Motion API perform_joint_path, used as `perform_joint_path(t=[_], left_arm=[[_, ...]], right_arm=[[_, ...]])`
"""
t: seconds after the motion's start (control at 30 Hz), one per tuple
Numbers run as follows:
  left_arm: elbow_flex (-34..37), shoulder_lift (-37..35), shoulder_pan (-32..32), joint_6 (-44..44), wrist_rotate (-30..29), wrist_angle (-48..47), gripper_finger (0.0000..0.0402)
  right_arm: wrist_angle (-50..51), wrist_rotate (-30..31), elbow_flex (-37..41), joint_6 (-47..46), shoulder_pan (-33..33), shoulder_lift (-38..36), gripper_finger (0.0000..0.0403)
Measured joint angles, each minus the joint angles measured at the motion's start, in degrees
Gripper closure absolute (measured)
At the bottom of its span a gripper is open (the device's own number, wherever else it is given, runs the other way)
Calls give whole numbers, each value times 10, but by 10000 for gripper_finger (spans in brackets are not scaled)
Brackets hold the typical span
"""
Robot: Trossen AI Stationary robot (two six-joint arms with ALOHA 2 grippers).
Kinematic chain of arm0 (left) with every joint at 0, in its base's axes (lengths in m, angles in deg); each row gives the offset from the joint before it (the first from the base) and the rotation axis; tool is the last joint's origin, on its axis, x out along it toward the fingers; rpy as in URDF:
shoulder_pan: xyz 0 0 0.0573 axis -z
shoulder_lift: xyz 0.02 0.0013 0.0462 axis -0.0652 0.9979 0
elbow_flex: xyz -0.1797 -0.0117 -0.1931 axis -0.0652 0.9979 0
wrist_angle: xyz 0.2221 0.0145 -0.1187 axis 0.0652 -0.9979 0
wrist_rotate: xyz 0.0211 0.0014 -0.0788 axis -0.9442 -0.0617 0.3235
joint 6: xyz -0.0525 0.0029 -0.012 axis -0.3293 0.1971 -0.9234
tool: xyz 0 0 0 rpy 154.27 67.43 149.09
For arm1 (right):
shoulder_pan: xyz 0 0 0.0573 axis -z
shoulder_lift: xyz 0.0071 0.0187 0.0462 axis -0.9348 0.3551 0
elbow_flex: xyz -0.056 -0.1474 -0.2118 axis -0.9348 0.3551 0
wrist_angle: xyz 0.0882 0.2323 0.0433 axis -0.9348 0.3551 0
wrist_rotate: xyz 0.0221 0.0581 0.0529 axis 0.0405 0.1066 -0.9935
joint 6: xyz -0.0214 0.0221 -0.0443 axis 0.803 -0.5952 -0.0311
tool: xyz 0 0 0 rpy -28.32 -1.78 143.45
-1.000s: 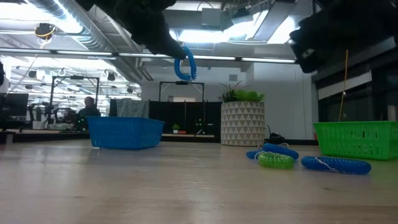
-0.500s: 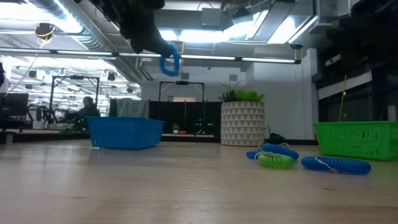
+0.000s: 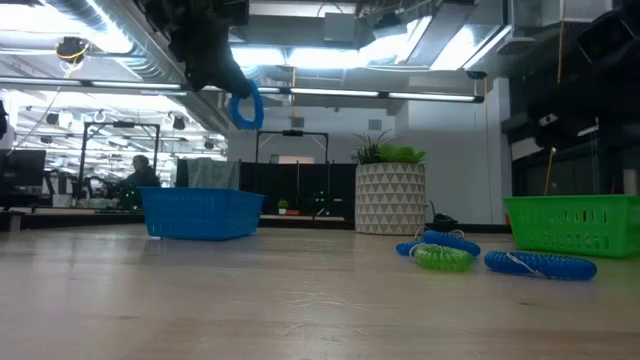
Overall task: Sort items
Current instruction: Put the blue spring keychain into the blue bin, then move the blue bin to the top center of the table
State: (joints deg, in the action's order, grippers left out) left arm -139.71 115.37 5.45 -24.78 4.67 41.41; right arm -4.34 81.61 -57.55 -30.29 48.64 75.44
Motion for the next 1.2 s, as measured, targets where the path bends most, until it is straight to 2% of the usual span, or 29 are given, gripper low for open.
perform_joint_path(t=[0.13, 0.33, 0.43, 0.57, 0.8, 1.07, 1.2], left_arm=[[0, 0, 0, -15, 1, -4, 386], [0, 0, -3, -45, -2, -31, 386], [0, 0, -13, -68, -28, -66, 386], [0, 0, -34, -97, -76, -107, 386], [0, 2, -68, -105, -72, -123, 378], [0, 2, -79, -93, -87, -140, 329], [0, 2, -79, -93, -69, -159, 299]], right_arm=[[114, 56, 0, -1, 0, -72, 313], [174, 87, -22, 46, 2, -125, 313], [203, 118, -29, 59, 2, -133, 313], [207, 125, -31, 72, 2, -133, 313], [207, 125, -31, 72, 2, -133, 313], [207, 125, -31, 71, 2, -132, 313], [207, 125, -31, 71, 2, -132, 313]])
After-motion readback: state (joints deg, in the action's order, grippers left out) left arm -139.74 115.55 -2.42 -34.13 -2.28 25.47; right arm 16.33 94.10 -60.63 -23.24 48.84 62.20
